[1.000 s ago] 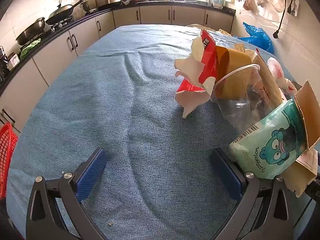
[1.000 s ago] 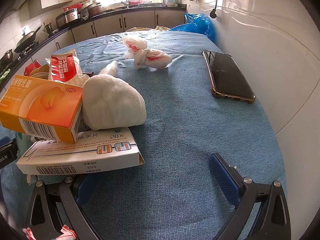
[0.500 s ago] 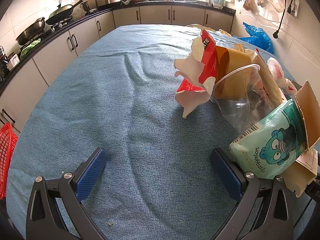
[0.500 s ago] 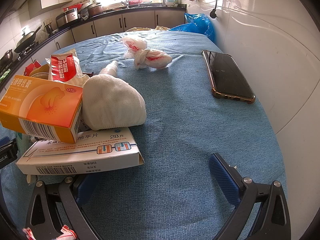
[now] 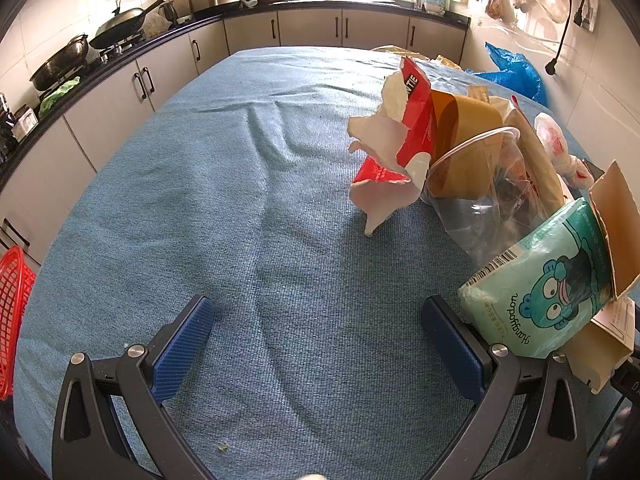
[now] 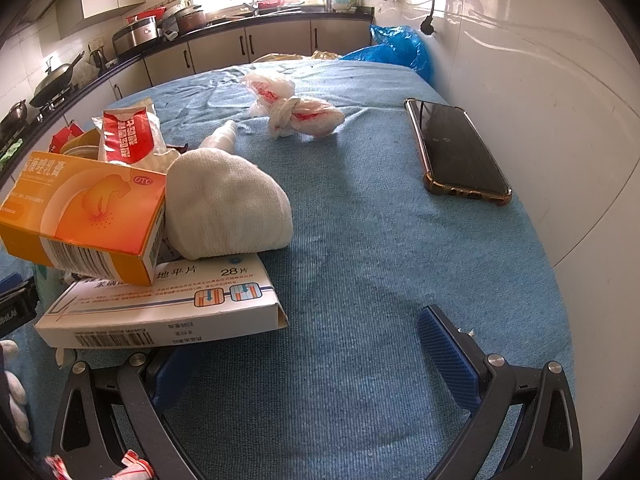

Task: Collect trash

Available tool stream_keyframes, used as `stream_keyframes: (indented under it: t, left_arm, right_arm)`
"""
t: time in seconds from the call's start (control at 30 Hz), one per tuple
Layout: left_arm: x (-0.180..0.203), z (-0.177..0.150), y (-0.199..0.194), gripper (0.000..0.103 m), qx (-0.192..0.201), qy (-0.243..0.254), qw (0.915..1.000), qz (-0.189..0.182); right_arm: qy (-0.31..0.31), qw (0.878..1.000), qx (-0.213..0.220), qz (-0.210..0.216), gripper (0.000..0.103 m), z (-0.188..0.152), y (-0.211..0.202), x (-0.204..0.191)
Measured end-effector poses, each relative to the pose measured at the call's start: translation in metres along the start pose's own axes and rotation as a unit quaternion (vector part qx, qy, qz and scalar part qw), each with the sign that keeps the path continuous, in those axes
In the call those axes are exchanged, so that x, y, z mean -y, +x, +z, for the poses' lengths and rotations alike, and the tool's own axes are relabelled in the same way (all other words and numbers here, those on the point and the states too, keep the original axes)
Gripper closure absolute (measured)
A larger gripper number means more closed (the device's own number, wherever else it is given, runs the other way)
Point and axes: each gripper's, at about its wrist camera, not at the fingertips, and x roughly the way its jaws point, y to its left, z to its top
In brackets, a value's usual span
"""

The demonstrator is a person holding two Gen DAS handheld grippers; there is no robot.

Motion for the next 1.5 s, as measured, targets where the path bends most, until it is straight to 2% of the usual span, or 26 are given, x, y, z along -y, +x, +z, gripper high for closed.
stream_keyframes:
  t: [0.2,0.67,0.77,0.83,0.93,1.03,1.2,1.4,1.5]
  left_arm:
    - [0.002,0.007,0.005,0.0,-0.007,0.009,0.9999,-0.008]
    - [0.004,-0.001,-0.003,0.0,-0.002,0.011,0.9999,-0.006]
    - [-0.004,-0.007,-0.013,0.007,0.0,-0.01,0.9998,-0.017]
    - [-0.01,-0.015,-0.024,0.007,0.007,-0.016,0.9994,-0.03]
    - [-0.023,-0.028,-0.05,0.007,0.032,-0.016,0.999,-0.028]
    - [-0.035,-0.039,-0.071,0.007,0.048,-0.014,0.998,-0.038]
    - [-0.058,-0.051,-0.102,0.007,0.08,-0.008,0.9956,-0.048]
    - [-0.09,-0.059,-0.13,0.007,0.126,0.001,0.9909,-0.047]
    - [-0.105,-0.063,-0.138,0.007,0.142,0.005,0.9885,-0.052]
  right_arm:
    - [-0.001,1.0,-0.029,0.0,0.0,0.001,-0.002,-0.001]
    - [0.007,1.0,-0.015,-0.017,0.0,0.003,-0.001,-0.007]
    - [0.003,1.0,-0.016,-0.014,0.0,0.002,-0.002,-0.007]
    - [0.004,1.0,-0.02,-0.014,0.0,-0.001,-0.005,-0.008]
    - [0.023,1.0,-0.022,-0.002,0.002,-0.011,-0.017,-0.006]
    - [0.032,0.999,-0.01,-0.004,0.004,-0.024,-0.037,-0.011]
    - [0.031,0.998,0.041,-0.037,0.004,-0.041,-0.085,-0.035]
    - [0.004,0.989,0.135,-0.051,0.004,-0.057,-0.135,-0.079]
    - [0.007,0.99,0.132,-0.043,0.004,-0.066,-0.144,-0.098]
